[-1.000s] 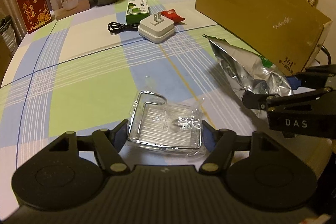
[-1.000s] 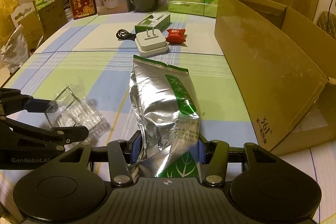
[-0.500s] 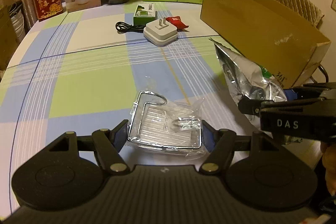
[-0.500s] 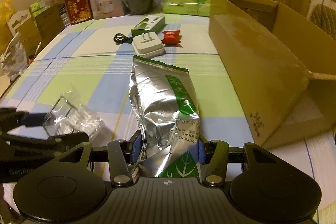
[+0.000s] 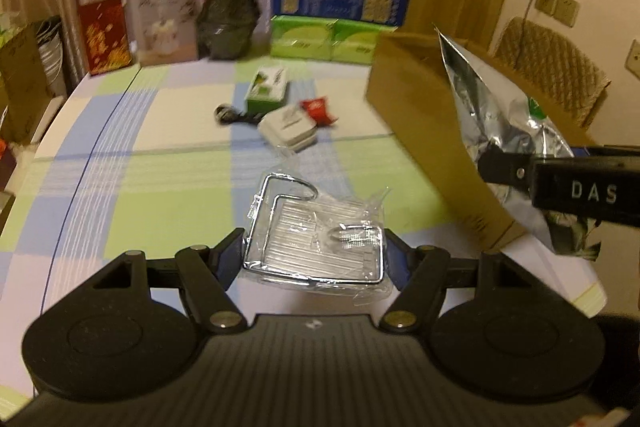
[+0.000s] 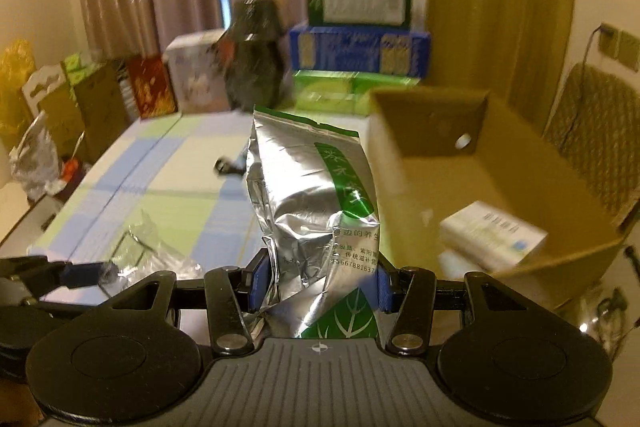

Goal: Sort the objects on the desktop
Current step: 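Carry the foil bag with the right tool over the cardboard box, then open the right tool to drop the foil bag into the box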

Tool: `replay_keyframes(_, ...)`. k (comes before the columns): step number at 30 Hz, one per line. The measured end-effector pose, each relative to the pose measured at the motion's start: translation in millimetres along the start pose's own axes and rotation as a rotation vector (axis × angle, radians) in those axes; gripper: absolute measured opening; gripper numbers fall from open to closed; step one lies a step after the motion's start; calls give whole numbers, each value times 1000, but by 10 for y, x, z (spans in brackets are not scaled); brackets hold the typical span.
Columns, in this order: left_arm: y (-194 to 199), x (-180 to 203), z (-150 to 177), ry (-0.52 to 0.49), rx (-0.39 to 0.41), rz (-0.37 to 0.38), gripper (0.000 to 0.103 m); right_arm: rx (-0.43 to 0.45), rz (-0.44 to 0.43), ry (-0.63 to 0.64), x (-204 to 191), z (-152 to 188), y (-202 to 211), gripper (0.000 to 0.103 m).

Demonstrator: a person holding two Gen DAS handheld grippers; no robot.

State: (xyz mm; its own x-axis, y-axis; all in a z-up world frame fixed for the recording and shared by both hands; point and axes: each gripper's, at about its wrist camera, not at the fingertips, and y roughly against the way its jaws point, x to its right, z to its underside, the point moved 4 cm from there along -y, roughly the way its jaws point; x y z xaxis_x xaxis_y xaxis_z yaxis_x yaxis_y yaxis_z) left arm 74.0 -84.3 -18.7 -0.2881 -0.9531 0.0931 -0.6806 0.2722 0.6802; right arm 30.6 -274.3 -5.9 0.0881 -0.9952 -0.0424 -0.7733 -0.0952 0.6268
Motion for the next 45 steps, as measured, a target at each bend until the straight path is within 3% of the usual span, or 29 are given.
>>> replay_keyframes(10, 17, 948, -571, -83, 57, 101, 66, 8, 114, -25, 986, -347, 247, 48)
replay_keyframes(17, -372, 1522, -877, -123, 54, 160, 66, -16, 157, -42, 1642, -454, 83, 48)
replay_keyframes(23, -790, 1772, -1035, -144, 31, 193, 66, -40, 166, -81, 2036, -502, -198, 48)
replay_keyframes(31, -1256, 1845, -1145, -165, 16, 212, 67, -54, 185, -73, 2203, -573, -559, 48)
replay_keyframes(33, -1347, 1832, -1177, -169, 20, 223, 73, -64, 190, -73, 2213, -563, -633, 48)
replay_keyframes(41, -1210, 1509, -1298, -151, 70, 181, 74, -63, 149, -109, 2135, -579, -776, 50)
replay_keyframes(42, -1188, 1456, -1298, -145, 72, 174, 74, -53, 127, -125, 2123, -604, -781, 52)
replay_keyframes(44, -1142, 1356, -1288, -137, 76, 158, 75, -12, 92, -150, 2109, -670, -754, 77)
replay_keyframes(45, -1116, 1298, -1275, -134, 78, 146, 75, 10, 96, -153, 2102, -702, -719, 81)
